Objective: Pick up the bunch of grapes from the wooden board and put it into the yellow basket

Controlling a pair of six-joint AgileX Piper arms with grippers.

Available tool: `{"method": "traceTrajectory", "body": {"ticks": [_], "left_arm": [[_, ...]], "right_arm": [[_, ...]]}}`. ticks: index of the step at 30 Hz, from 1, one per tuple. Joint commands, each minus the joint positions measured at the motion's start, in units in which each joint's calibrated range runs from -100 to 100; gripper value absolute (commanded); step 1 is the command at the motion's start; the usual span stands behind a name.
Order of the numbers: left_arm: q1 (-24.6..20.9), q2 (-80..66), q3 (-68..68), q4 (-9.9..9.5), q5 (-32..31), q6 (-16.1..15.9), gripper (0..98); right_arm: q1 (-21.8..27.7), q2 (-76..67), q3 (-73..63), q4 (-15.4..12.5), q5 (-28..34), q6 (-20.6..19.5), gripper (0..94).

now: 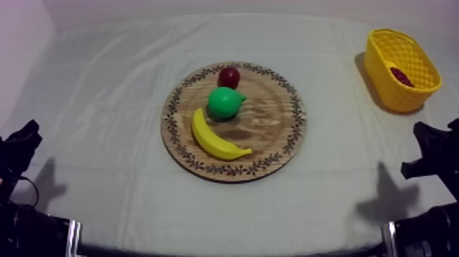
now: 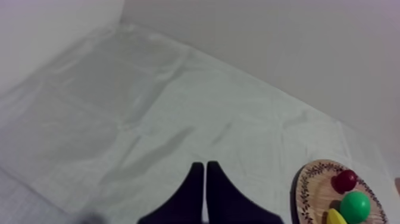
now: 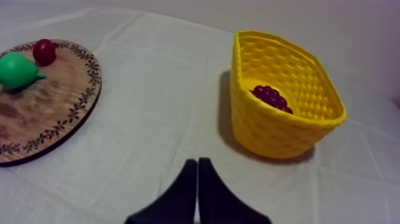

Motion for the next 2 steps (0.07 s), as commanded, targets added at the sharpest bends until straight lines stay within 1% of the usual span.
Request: {"method": "traceTrajectory", "body": {"ticks": [1, 2], "left_arm": [[-0.03, 0.05, 0.00, 0.01, -0.01, 0.01, 0.1], [-0.03, 0.05, 0.00, 0.01, -0.01, 0.01, 0.1]], "right_arm": [[-0.04, -0.04, -0.05, -0.05, 0.16, 0.03, 0.4], [-0.04, -0.04, -0.05, -0.05, 0.16, 0.03, 0.4]]}}
